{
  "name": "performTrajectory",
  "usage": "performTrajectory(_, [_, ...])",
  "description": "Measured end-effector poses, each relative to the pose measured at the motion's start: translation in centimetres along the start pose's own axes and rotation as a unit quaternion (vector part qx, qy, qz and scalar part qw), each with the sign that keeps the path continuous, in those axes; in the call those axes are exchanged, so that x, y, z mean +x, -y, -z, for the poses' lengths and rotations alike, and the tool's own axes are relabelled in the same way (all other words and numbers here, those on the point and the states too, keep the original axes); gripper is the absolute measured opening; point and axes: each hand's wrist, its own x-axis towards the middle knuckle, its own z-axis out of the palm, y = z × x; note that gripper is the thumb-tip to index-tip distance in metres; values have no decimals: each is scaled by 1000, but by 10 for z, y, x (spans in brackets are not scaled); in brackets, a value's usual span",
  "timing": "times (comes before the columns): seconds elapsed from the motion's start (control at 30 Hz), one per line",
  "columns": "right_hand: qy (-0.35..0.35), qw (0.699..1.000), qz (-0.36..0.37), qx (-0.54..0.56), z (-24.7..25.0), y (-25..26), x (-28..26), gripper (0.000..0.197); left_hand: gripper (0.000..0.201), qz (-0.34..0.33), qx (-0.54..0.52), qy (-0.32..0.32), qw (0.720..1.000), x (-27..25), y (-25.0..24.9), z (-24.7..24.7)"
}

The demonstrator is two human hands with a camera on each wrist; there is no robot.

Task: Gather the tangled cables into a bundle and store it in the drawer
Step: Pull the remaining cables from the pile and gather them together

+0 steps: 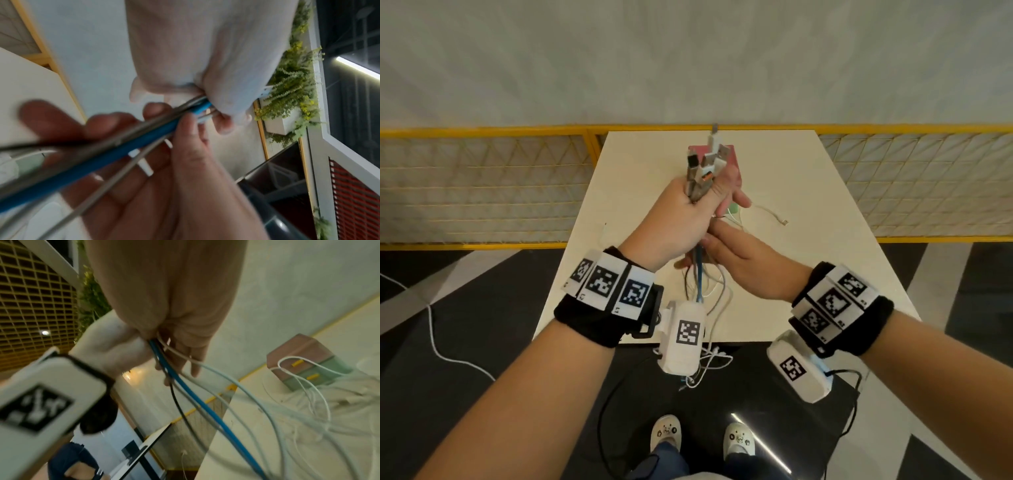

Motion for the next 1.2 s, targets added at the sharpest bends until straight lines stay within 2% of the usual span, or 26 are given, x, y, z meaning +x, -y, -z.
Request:
performTrajectory(0.07, [-22, 999, 24, 43, -10, -5, 0, 24, 51, 6, -27, -30, 999, 2, -4, 3])
performTrajectory(0.13, [-28, 999, 33, 27, -19, -14, 0, 23, 52, 4, -62, -48, 997, 4, -9, 5])
performTrajectory(0.2, [-15, 999, 16, -42, -23, -29, -3, 23, 52, 4, -112, -80, 990, 6, -15, 11])
performTrajectory(0.3, [25, 988, -55, -145, -17, -59, -12, 23, 52, 6, -145, -121, 982, 9, -20, 21])
performTrajectory(0.37, [46, 975, -104, -190, -8, -70, -14, 22, 52, 18, -126, -105, 986, 9, -17, 24])
performTrajectory(0.43, [49, 968, -113, -218, 0, -65, -11, 29, 52, 31, -99, -67, 992, 7, -11, 20])
performTrajectory(0.5, [0, 979, -75, -190, 4, -44, -4, 52, 52, 38, -62, -22, 997, 6, 0, 14])
performTrajectory(0.53, [-40, 988, -51, -142, 5, -32, 1, 54, 51, 41, -45, -2, 998, 5, 5, 10])
performTrajectory(0.6, [-91, 994, -10, -53, 6, -9, 11, 41, 44, 41, -25, 36, 998, 2, 14, 3])
performTrajectory(0.67, [-88, 996, -2, -18, 4, 5, 18, 30, 36, 36, -5, 47, 998, 0, 17, -1])
performTrajectory(0.73, [-81, 996, -26, -3, -1, 8, 18, 17, 31, 43, -6, 45, 998, -1, 16, -1])
performTrajectory(0.83, [-91, 994, -53, 38, -12, 6, 14, 29, 13, 57, -35, 32, 997, -4, 12, 1])
performTrajectory(0.87, [-96, 993, -53, 54, -14, 6, 14, 33, 28, 46, -70, 20, 996, -5, 11, 0])
performTrajectory(0.93, [-98, 991, -48, 76, -15, 7, 13, 35, 75, 9, -149, -4, 989, -8, 9, 1])
performTrajectory(0.97, [-94, 991, -44, 81, -15, 9, 13, 36, 91, -11, -170, -16, 985, -8, 9, 2])
performTrajectory(1.0, [-89, 992, -43, 82, -14, 10, 12, 36, 96, -33, -181, -21, 983, -9, 8, 4])
performTrajectory(1.03, [-82, 992, -45, 81, -13, 10, 11, 36, 90, -45, -175, -24, 983, -9, 6, 6])
performTrajectory(1.13, [-69, 991, -68, 94, -9, 13, 8, 39, 24, -53, -100, -32, 993, -7, -1, 6])
performTrajectory(1.17, [-64, 991, -72, 94, -8, 15, 8, 41, 22, -53, -79, -43, 995, -6, -1, 5])
performTrajectory(1.2, [-61, 991, -73, 93, -7, 17, 8, 42, 28, -51, -70, -50, 995, -6, 1, 4])
